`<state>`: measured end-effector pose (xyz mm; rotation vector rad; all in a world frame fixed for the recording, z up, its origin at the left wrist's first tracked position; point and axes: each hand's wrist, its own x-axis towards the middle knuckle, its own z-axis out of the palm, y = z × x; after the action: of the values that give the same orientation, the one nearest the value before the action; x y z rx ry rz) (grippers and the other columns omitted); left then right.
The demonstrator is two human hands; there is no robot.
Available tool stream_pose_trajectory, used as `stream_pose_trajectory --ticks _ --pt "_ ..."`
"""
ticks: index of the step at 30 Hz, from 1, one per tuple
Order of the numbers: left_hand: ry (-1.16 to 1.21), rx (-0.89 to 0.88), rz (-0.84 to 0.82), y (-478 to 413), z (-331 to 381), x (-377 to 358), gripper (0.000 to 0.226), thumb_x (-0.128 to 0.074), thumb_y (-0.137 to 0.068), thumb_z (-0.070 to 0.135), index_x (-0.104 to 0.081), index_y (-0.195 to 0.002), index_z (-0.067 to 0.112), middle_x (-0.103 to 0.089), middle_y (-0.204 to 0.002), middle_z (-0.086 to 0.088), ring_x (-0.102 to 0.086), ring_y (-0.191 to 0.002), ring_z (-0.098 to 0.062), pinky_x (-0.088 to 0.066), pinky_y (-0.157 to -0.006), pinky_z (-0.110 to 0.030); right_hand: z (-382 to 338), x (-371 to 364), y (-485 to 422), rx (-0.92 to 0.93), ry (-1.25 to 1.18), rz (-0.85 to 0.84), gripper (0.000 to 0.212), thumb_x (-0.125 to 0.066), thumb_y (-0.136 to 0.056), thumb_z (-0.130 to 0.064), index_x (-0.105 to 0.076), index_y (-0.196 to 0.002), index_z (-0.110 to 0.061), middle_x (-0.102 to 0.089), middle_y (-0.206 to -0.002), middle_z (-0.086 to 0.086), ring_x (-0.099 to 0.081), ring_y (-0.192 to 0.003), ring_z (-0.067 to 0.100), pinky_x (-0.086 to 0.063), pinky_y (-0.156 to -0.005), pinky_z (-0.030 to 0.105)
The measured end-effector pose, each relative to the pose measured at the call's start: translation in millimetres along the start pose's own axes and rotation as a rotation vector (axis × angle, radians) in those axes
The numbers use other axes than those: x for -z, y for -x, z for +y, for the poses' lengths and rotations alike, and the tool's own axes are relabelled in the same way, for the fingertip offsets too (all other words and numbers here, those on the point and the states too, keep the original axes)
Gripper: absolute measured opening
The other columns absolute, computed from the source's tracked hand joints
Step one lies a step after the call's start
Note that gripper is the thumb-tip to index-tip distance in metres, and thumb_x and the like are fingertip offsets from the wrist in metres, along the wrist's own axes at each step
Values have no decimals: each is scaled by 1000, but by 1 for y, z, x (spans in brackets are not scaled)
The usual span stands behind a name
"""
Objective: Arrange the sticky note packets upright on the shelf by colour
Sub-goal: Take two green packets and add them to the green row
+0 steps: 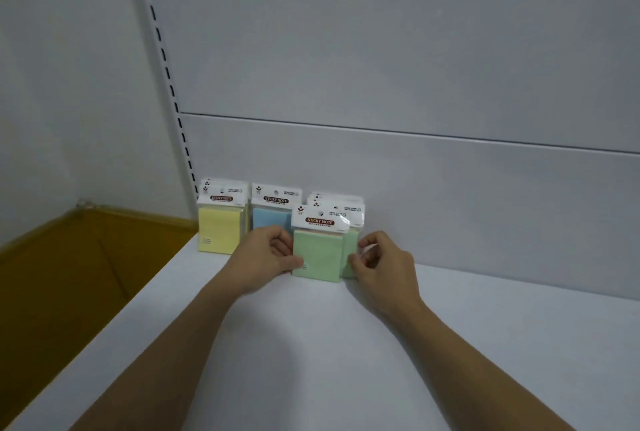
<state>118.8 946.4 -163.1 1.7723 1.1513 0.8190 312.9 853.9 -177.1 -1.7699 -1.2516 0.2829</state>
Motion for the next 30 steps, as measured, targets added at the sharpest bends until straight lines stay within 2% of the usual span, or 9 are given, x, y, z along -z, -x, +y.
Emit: stream_pose_trajectory --ticks 2,5,11,16,20,25,30 --pt "-1 -39 78 2 -9 -7 23 -83 -68 5 -62 -73 13 -64 -65 -1 -57 -51 -5 -51 -59 -21 -1 -1 2 1 30 -3 17 -67 -80 -17 -55 -84 -28 -64 -63 -8 -62 -65 10 -49 -65 28" --pt "-41 -98 149 2 -16 -13 20 -84 -69 15 -65 -72 19 -66 -66 2 -58 -53 -6 -52 -61 -18 -5 -1 2 -21 66 2 16 -66 -81 -17 -56 -84 -30 -67 -64 -9 -64 -67 10 -50 -67 27" --pt "-76 -147 122 -7 -20 -15 20 -84 -67 21 -65 -70 20 -68 -68 2 -65 -64 -17 -56 -69 -34 -16 -9 12 -140 51 96 10 -64 -80 -20 -63 -75 -28 -69 -64 -8 -67 -67 11 -52 -68 27" --pt "-96 -147 129 -4 -18 -19 21 -83 -67 26 -63 -69 22 -66 -65 9 -63 -62 -11 -56 -70 -33 -14 -9 22 -135 89 81 23 -57 -77 -17 -70 -92 -28 -68 -62 -12 -64 -69 6 -51 -69 25" --pt "-82 -157 153 -2 -18 -23 20 -82 -68 25 -62 -69 21 -62 -62 10 -59 -59 -11 -56 -68 -34 -11 -10 27 -94 95 33 30 -59 -79 -18 -70 -103 -29 -71 -68 -14 -63 -66 2 -53 -72 24" --pt "-85 -161 160 -1 -17 -25 21 -80 -70 24 -60 -68 19 -60 -61 9 -58 -61 -15 -55 -67 -34 -13 -10 26 -76 98 14 26 -71 -79 -28 -66 -104 -27 -72 -76 -13 -64 -69 2 -53 -74 23" --pt "-97 -183 168 6 -13 -18 28 -81 -69 23 -53 -64 21 -57 -59 8 -58 -65 -18 -50 -64 -33 -16 -12 24 -121 192 34 30 -71 -80 -36 -64 -107 -25 -69 -84 -12 -63 -76 4 -53 -78 28"
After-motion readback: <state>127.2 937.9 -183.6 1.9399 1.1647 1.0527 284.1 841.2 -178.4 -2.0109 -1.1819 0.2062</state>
